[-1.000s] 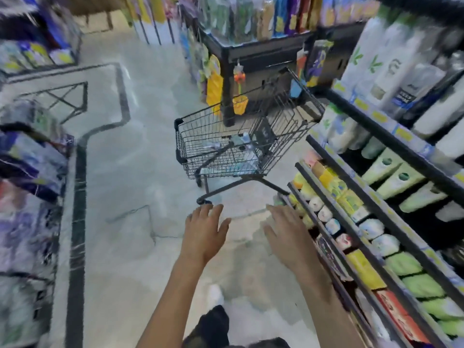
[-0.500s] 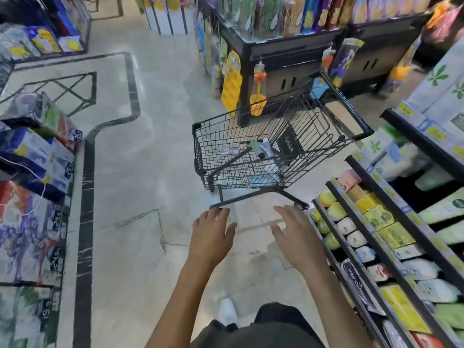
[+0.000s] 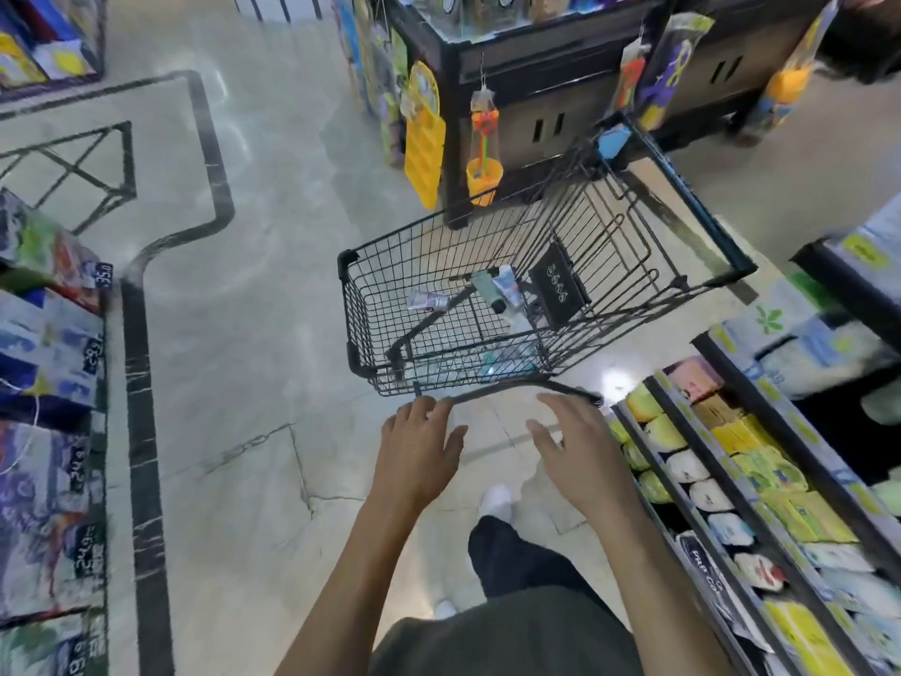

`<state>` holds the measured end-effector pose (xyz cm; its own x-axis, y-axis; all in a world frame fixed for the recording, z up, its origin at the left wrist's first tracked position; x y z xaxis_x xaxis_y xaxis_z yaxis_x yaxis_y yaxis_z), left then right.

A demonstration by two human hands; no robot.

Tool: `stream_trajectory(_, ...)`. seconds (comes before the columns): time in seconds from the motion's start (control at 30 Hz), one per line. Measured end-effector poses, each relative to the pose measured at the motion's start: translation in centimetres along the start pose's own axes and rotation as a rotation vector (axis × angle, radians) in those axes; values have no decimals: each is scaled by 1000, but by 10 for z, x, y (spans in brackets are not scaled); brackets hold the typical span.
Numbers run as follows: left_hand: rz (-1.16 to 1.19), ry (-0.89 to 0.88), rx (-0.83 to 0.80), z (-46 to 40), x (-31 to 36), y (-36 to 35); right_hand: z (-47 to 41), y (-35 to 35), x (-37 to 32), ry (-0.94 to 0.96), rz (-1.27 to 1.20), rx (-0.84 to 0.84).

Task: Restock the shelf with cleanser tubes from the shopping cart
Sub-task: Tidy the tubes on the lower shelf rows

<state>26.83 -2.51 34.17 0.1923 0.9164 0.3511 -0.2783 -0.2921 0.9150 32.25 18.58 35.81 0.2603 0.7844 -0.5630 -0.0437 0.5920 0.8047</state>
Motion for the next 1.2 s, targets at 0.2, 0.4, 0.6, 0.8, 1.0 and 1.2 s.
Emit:
stream_trajectory(0.2, -1, 62, -21, -85, 0, 11, -108, 14, -11, 41, 16, -68)
stream_trajectory(0.4, 43, 174, -40, -153, -20, 12, -211, -3, -22, 105, 80, -169)
stream_trajectory(0.6, 135, 281, -83, -236, -57, -6, -302, -32, -19, 61, 102, -232)
stream_trajectory(0.8, 277, 396, -180, -328, -101, -50, -389, -78, 3, -75, 104, -268)
stream_trajectory(1.0, 580, 684, -248, -411, -145, -116, -473, -137, 44, -181, 102, -294)
stream_trajectory(1.2, 966, 1058, -230, -479, -180, -206, -547, -199, 108, -282, 105, -307)
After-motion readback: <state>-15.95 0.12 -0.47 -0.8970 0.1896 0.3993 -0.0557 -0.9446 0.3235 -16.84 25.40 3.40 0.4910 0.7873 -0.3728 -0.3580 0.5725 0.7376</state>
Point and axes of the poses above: each hand's wrist, its own z-axis away from the middle knuckle, its own y-axis out of the back of the hand, x = y × z, the point moved 9 cm from there along -z, towards the middle knuckle, and after that the axes turned 1 degree about y, right-handed, at the moved point
